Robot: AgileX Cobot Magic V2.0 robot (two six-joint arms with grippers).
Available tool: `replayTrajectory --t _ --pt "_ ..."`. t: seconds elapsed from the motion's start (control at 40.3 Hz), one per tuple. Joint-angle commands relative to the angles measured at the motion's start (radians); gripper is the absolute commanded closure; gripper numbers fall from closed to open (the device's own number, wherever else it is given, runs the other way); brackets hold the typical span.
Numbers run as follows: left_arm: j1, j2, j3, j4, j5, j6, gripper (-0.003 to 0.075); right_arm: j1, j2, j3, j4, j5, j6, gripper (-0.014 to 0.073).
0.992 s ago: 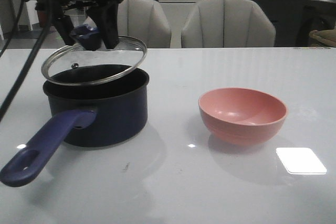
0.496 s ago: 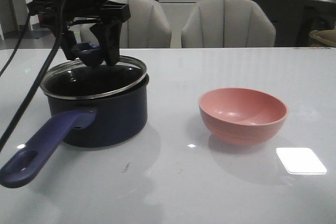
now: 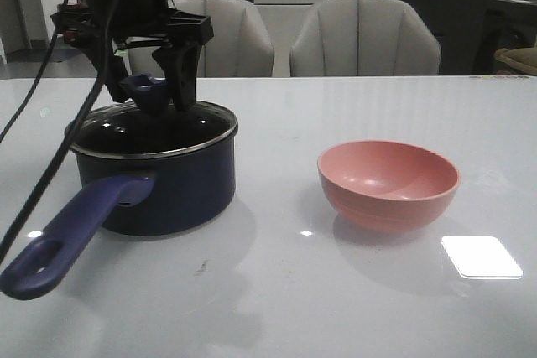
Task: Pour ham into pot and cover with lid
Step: 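Carry the lid over the saucepan and lower it onto the rim, then release the lid knob and raise the left gripper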
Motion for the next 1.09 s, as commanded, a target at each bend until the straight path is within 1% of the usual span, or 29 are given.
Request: replayTrajectory --t 0.0,0.05,0.149,0.323,0.422,0.67,0.893,1.067 --pt "-0.007 -0.036 -0.026 0.0 -0.03 -0.001 0.014 0.003 0.004 -0.028 0.0 -0.072 -0.001 0.0437" --pt "-0.007 -0.036 -0.026 0.0 -0.03 -0.001 0.0129 0.003 0.004 -0.028 0.0 -0.072 -0.001 0.0437" --pt "-0.007 -0.036 -0.05 0.0 -0.01 -0.001 0.0131 0.003 0.004 -0.028 0.0 -0.072 -0.001 0.0437" --pt "-0.007 -0.036 -0.141 0.0 0.041 -0.001 0.0136 0.003 0.004 -0.028 0.0 -0.072 -0.001 0.0437" --pt "-0.007 -0.045 -0.184 -0.006 0.048 -0.001 0.0136 0.003 0.004 -0.028 0.0 -0.072 -0.001 0.0437" --pt "-0.007 -0.143 -0.19 0.0 0.04 -0.001 0.0136 0.003 0.004 -0.028 0.0 -0.072 -0.001 0.0437" --pt "-0.007 -0.293 -0.125 0.0 -0.012 0.004 0.0136 0.003 0.004 -0.028 0.0 -0.072 -0.001 0.0437" --pt "-0.007 -0.433 0.024 0.049 -0.068 0.006 0.0136 0.003 0.004 -0.028 0.0 -0.072 -0.001 0.0437"
